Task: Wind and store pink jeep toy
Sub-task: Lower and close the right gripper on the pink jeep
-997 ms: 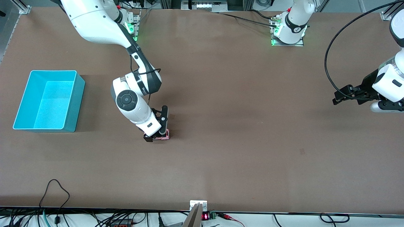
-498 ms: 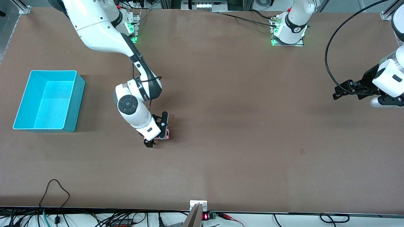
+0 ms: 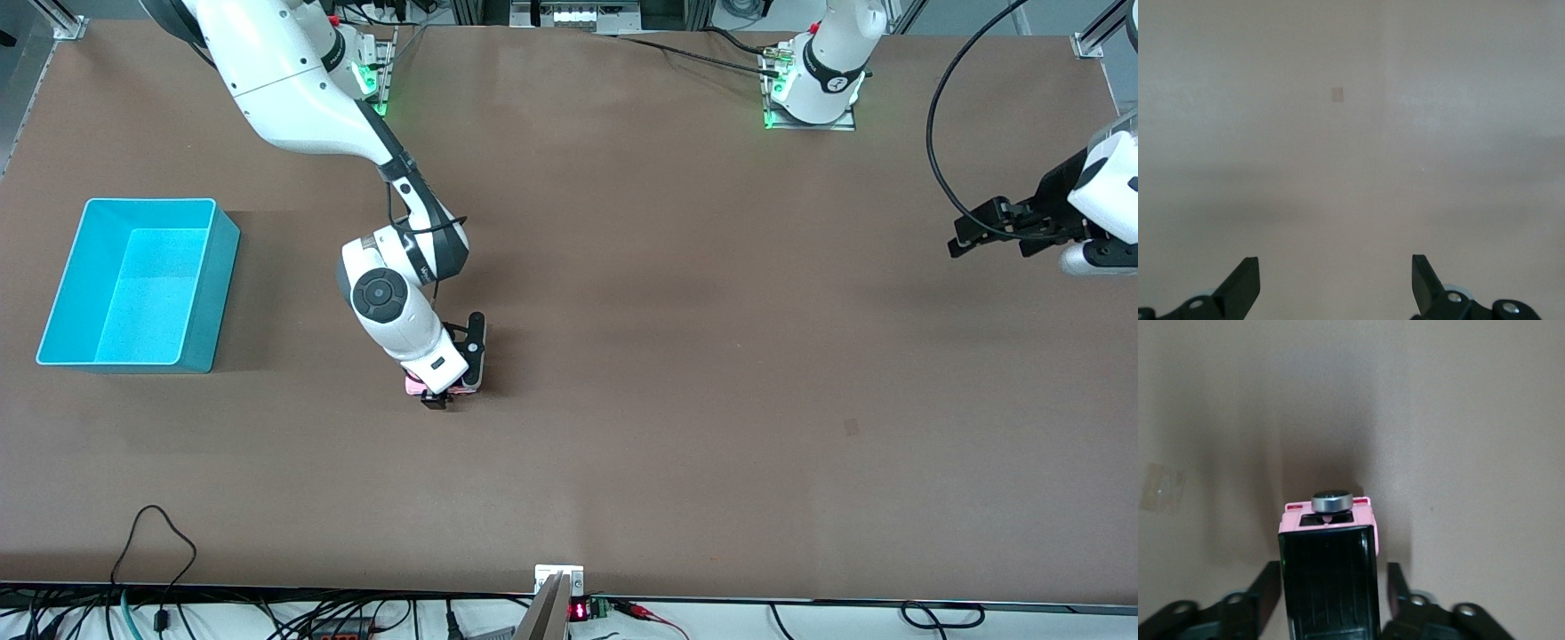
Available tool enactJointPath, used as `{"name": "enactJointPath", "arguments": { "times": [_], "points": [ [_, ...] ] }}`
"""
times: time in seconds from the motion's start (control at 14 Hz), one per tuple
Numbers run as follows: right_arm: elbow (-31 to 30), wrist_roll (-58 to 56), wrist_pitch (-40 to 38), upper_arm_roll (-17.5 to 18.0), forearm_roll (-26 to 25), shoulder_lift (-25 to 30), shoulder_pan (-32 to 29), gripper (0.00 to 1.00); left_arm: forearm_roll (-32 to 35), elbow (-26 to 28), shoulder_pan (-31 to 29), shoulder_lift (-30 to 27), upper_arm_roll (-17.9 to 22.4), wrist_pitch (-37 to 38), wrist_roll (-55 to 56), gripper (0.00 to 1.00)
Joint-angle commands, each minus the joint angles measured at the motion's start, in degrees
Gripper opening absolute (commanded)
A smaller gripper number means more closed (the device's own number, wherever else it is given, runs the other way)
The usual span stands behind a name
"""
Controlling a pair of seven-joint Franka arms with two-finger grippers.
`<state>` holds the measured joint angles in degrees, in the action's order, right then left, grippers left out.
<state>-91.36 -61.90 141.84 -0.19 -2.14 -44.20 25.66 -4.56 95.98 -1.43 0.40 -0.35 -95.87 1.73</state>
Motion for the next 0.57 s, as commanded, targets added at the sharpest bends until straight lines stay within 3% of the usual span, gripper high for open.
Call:
{"name": "enactJointPath", "arguments": {
  "times": [0.0, 0.21, 0.5],
  "points": [
    [1.10, -1.29, 0.20, -1.48, -0.41, -0.36, 0.88, 0.00, 1.49, 1.05, -0.33, -1.63, -0.62, 0.59, 0.03, 1.00],
    [1.10, -0.59, -0.24, -1.57, 0.29, 0.43, 0.88, 0.00, 2.71, 1.14, -0.33, -1.72, -0.62, 0.59, 0.11, 1.00],
    [-3.10, 11.77, -9.46, -5.87, 1.26, 10.43, -0.69, 0.00, 2.72, 1.32, -0.33, -1.72, -0.62, 0.86, 0.11, 1.00]
  ]
}}
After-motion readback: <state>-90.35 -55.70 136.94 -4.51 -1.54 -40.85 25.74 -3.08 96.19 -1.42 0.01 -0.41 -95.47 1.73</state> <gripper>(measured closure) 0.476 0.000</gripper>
